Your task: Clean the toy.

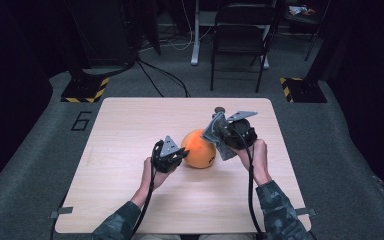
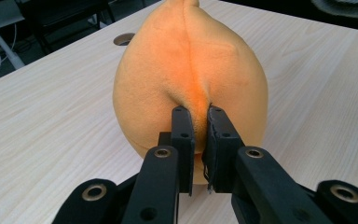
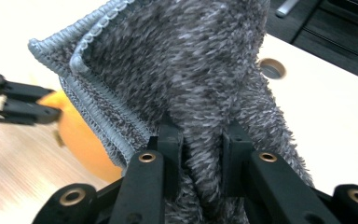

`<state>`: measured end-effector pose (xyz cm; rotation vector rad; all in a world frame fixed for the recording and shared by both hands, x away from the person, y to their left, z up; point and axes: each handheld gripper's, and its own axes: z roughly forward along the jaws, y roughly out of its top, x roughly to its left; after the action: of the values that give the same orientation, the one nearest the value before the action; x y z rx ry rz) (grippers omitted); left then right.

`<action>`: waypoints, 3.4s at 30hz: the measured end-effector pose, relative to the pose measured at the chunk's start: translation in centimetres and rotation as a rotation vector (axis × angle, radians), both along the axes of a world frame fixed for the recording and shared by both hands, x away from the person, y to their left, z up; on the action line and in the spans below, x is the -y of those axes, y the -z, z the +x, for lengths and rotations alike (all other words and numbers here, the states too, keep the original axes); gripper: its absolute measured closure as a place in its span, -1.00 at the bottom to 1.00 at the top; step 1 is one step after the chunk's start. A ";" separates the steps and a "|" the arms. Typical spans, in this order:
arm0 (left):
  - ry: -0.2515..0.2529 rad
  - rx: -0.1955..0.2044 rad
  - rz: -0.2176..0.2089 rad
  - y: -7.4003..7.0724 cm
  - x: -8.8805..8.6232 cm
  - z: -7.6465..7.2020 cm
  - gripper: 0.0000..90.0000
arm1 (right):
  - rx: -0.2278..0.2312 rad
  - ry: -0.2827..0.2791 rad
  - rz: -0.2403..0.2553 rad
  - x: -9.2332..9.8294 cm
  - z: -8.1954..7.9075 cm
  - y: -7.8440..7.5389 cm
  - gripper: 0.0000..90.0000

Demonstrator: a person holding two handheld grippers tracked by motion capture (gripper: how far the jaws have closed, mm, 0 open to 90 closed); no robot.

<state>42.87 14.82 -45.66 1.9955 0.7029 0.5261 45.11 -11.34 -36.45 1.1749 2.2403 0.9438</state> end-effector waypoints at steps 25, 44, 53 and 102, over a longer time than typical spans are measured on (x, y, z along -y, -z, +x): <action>-0.013 -0.010 -0.001 0.0 -0.2 0.1 0.85 | -0.326 0.360 -0.136 12.2 2.7 11.1 0.48; -0.029 0.008 -0.058 -1.0 -0.3 -0.3 0.87 | -0.236 0.341 -0.103 12.5 2.0 8.5 -0.56; 0.028 -0.010 -0.084 -2.5 -0.5 -1.3 0.87 | -0.238 0.342 -0.109 12.6 1.6 8.6 -0.60; -0.167 -0.142 0.086 -0.8 -4.4 1.5 -0.57 | -0.208 0.254 -0.038 13.5 -4.1 11.9 -0.79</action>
<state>44.32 19.19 -44.87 2.0803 0.9545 0.5240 40.98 -24.81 -48.30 1.5576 2.1834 0.7040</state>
